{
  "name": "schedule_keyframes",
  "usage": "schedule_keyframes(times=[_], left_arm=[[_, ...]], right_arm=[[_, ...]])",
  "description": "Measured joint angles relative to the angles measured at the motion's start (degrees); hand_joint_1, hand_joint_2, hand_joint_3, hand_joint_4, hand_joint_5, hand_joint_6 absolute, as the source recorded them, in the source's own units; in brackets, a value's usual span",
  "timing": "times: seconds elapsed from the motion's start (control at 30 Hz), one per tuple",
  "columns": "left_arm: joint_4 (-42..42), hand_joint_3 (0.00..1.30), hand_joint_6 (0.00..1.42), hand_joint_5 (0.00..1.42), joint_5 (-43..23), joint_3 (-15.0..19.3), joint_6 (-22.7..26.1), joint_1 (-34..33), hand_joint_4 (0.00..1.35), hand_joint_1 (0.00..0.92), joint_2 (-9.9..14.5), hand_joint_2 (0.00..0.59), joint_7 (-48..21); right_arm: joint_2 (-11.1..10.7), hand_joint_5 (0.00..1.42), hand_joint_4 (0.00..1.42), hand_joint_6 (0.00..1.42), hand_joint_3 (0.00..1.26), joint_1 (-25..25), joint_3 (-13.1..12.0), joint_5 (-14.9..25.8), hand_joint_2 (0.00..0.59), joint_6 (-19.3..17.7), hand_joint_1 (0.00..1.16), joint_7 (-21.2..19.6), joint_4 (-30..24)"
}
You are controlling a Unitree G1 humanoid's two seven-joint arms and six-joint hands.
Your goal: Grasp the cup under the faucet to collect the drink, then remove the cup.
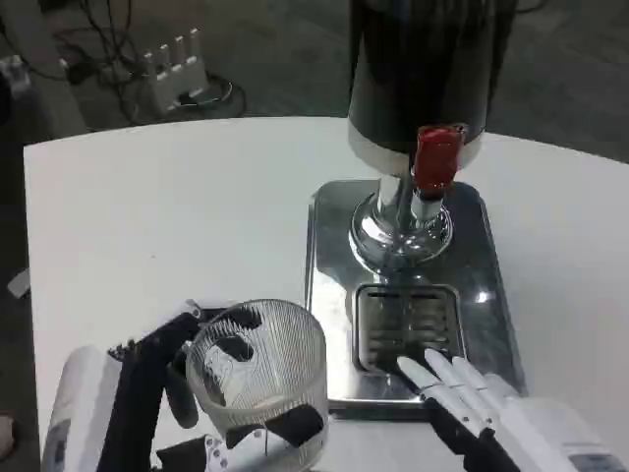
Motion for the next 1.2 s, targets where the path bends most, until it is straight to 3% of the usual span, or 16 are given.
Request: schedule_keyframes(times=[0.5, 0.8, 0.93, 1.2], left_arm=[[-0.1, 0.76, 1.13, 1.0, 0.0, 0.2, 0.0, 0.1, 0.88, 0.529, -0.1, 0.08, 0.0], [3.3, 0.77, 1.13, 1.0, -0.1, 2.3, -0.3, -3.0, 0.89, 0.524, 0.6, 0.087, 0.3], [6.6, 0.77, 1.13, 1.0, 1.5, 2.9, -0.8, -5.8, 0.89, 0.524, 0.7, 0.092, 1.9], [21.8, 0.77, 1.15, 1.01, 4.2, 2.7, -2.0, -21.5, 0.9, 0.521, 3.1, 0.092, 4.9]], right_arm=[[0.1, 0.0, 0.0, 0.0, 0.08, 1.3, 0.3, 0.0, 0.436, 0.0, 0.47, -0.1, -0.3], [0.1, 0.0, 0.0, 0.0, 0.08, 3.4, 0.3, -0.3, 0.436, 0.0, 0.47, -0.3, -0.4], [0.0, 0.0, 0.0, 0.0, 0.08, 3.8, 0.3, -0.4, 0.436, -0.1, 0.47, -0.4, -0.4], [-0.2, 0.0, 0.0, 0.0, 0.08, 4.5, -0.6, -0.1, 0.436, -0.1, 0.47, -0.4, -0.5]])
